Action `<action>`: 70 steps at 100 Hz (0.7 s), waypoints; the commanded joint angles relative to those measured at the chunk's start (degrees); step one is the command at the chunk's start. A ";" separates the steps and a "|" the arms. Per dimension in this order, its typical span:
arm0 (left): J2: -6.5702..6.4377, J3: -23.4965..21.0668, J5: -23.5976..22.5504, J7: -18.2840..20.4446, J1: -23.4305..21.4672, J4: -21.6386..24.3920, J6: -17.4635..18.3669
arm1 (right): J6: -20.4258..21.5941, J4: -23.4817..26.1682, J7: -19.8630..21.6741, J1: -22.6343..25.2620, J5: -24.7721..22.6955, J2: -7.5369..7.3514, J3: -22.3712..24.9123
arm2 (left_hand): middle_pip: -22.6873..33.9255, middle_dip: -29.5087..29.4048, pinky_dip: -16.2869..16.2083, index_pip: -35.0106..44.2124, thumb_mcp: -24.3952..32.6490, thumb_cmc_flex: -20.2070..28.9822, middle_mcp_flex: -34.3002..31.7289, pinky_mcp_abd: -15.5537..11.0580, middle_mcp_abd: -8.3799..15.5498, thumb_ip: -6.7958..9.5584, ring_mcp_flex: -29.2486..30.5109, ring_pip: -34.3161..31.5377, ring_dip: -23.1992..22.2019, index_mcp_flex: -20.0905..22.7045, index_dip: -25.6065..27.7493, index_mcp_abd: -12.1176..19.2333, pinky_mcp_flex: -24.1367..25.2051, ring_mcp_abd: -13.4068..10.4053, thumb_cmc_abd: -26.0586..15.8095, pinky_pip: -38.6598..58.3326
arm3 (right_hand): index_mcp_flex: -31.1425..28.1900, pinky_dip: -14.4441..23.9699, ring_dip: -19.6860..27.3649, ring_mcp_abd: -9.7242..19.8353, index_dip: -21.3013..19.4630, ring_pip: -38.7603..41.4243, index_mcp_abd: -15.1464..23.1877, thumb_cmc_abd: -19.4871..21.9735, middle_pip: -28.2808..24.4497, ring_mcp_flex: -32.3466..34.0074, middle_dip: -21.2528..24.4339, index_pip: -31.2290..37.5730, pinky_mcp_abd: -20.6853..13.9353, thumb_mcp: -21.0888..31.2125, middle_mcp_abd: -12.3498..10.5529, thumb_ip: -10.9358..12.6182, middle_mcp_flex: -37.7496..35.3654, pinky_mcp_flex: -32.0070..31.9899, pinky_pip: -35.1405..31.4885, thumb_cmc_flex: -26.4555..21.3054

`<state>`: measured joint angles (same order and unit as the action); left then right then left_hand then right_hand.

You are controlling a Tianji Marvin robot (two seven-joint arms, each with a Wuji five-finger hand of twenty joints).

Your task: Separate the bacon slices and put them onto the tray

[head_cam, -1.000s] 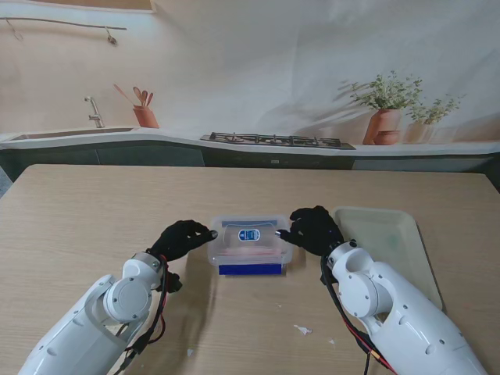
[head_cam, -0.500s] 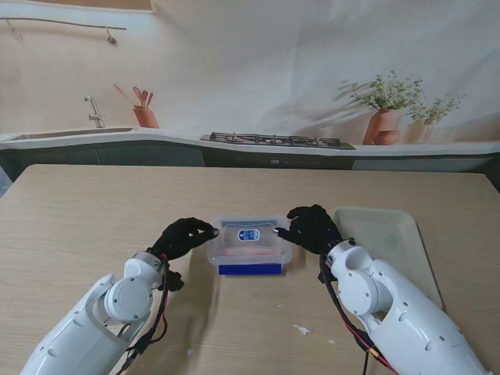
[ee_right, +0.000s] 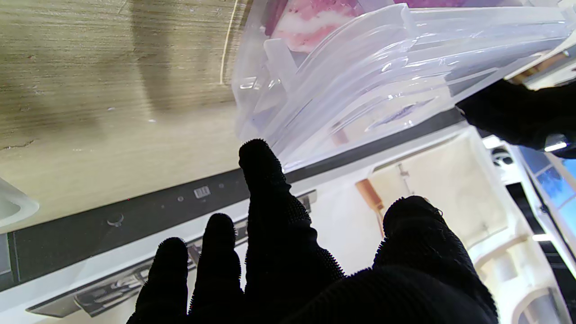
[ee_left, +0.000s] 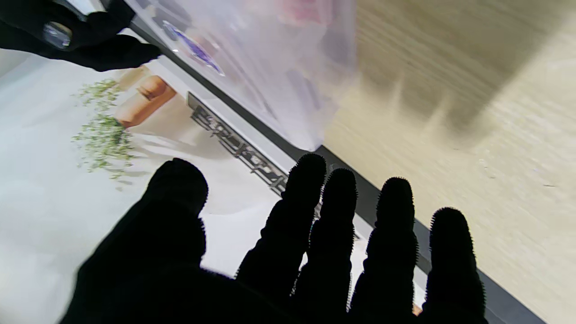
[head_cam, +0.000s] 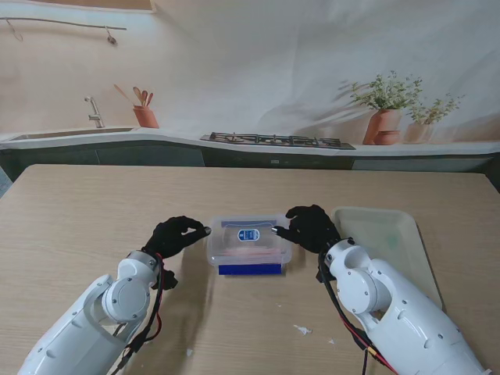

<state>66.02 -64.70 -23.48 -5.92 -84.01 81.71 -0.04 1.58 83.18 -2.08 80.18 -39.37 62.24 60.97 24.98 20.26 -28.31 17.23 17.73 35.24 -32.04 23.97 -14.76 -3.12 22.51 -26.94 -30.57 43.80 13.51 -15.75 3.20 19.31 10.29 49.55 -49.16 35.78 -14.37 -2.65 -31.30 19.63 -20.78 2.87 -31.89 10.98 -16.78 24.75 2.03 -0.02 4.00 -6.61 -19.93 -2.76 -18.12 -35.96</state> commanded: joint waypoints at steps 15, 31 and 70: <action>-0.06 1.40 2.18 3.45 0.95 -0.57 -2.05 | 0.46 -0.48 0.73 -0.49 0.06 0.97 -0.90 | -0.21 0.78 -1.19 -1.31 -1.34 -0.47 1.20 -0.91 0.51 1.11 -2.12 -0.01 -1.02 -0.85 -0.17 -0.06 1.68 0.05 -1.38 -1.82 | 1.51 0.65 0.19 1.34 1.00 -0.13 10.34 1.53 -0.01 -1.35 -0.20 -2.21 -1.46 -1.39 0.49 3.93 1.03 -0.32 1.11 -1.72; -0.09 2.91 4.40 5.46 1.89 -0.64 -2.63 | 0.30 -1.01 0.76 -0.82 0.21 0.99 -1.25 | -0.75 0.62 -1.05 -3.10 -2.42 0.06 2.68 -1.62 0.97 1.21 -3.17 1.16 -0.85 -2.12 -1.00 -0.02 2.29 -0.49 -1.71 -4.27 | 1.55 0.66 0.19 1.29 1.01 -0.15 10.28 1.48 -0.04 -1.40 -0.21 -2.25 -1.42 -1.40 0.55 3.92 1.05 -0.20 1.05 -1.67; 0.49 3.38 7.00 4.33 1.55 0.78 -1.18 | 1.23 -0.90 0.68 -0.77 0.76 1.05 -1.02 | -0.73 0.49 -1.50 -2.69 -2.73 0.54 3.28 -1.44 1.43 1.33 -3.24 1.63 -0.87 -2.88 -1.02 0.27 2.51 -0.83 -1.64 -5.41 | 1.39 0.68 0.19 1.16 0.99 -0.13 10.07 1.40 -0.11 -1.34 -0.23 -2.20 -1.22 -1.34 0.54 3.91 1.18 0.04 0.92 -1.71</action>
<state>65.60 -61.47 -17.23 -2.44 -81.97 80.79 -2.13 1.97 81.66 -2.16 79.12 -38.99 62.37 60.35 24.25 20.42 -28.37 15.07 16.59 35.24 -29.34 23.41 -17.76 -3.12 20.57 -25.99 -30.57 42.00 13.11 -22.75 4.66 19.33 10.29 46.46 -49.16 35.78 -14.37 -2.65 -31.31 19.63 -20.80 2.87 -31.89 10.98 -16.78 24.84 2.03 -0.02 4.00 -6.61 -19.93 -2.67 -18.12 -35.96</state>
